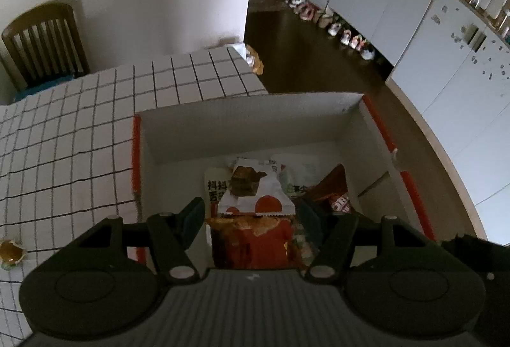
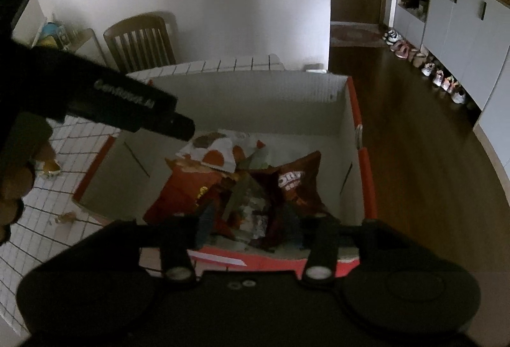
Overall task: Organize snacks
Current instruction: 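Lower both packets into the red shoebox and open both grippers, then withdraw both tools from the shoebox toward the remaining snacks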
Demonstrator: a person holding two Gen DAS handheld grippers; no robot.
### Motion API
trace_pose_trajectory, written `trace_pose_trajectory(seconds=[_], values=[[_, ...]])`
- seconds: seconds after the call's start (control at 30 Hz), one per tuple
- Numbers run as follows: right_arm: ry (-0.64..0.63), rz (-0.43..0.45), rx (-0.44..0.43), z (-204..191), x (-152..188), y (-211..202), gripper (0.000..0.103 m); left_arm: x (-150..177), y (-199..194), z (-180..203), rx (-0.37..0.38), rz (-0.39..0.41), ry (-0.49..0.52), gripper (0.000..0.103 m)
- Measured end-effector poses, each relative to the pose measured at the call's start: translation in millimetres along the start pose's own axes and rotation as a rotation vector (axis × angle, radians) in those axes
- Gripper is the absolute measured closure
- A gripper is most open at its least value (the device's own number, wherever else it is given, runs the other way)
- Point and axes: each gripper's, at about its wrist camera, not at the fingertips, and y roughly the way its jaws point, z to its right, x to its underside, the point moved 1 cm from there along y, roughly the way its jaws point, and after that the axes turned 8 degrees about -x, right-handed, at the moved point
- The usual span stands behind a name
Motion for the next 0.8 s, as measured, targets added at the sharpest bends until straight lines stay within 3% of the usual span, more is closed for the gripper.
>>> trace_pose_trajectory(seconds=[0.13, 0.4, 0.8], values=[[-0.007, 0.026, -0.012, -7.7, -2.0, -11.8, 0.047, 7.9, -20.6, -3.1, 0.008, 0.036, 0.003, 0.038], [-0.025, 0.085, -0.047, -26.4, -2.9, -31.6, 0.020, 30.2, -55.5, -25.2, 0.006, 0.087, -0.029, 0.038], [-0.069, 0.139, -0.070, -68.6, -5.5, -46.9, 0.004, 72.5, -88.5, -86.7, -0.011, 0.139, -0.086, 0.038]])
